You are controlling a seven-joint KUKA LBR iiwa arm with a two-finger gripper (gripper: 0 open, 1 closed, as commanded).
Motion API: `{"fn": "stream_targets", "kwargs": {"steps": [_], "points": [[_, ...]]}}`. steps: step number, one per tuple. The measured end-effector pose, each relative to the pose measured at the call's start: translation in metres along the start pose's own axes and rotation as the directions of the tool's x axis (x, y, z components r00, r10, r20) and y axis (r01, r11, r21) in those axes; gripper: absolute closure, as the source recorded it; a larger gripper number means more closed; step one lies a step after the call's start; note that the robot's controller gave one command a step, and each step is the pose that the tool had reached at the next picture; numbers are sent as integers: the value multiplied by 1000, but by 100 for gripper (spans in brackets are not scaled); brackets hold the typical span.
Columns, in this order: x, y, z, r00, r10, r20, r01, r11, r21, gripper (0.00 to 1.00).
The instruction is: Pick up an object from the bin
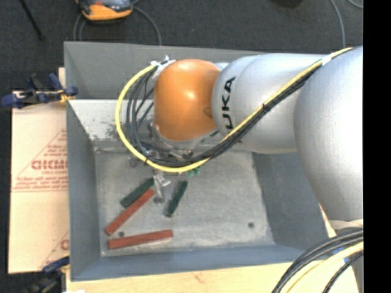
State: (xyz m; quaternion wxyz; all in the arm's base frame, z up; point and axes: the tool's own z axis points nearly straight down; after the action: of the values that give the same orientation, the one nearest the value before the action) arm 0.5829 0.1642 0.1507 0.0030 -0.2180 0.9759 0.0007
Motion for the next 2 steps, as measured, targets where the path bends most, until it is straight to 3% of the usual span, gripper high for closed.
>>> {"fn": "stream_targets", "kwargs": {"steps": [1, 2], "points": [[16, 17, 56, 991, -136, -1, 136, 991, 2, 0], [-2, 48, 78, 872, -490, 0, 490, 872, 0, 100]]}}
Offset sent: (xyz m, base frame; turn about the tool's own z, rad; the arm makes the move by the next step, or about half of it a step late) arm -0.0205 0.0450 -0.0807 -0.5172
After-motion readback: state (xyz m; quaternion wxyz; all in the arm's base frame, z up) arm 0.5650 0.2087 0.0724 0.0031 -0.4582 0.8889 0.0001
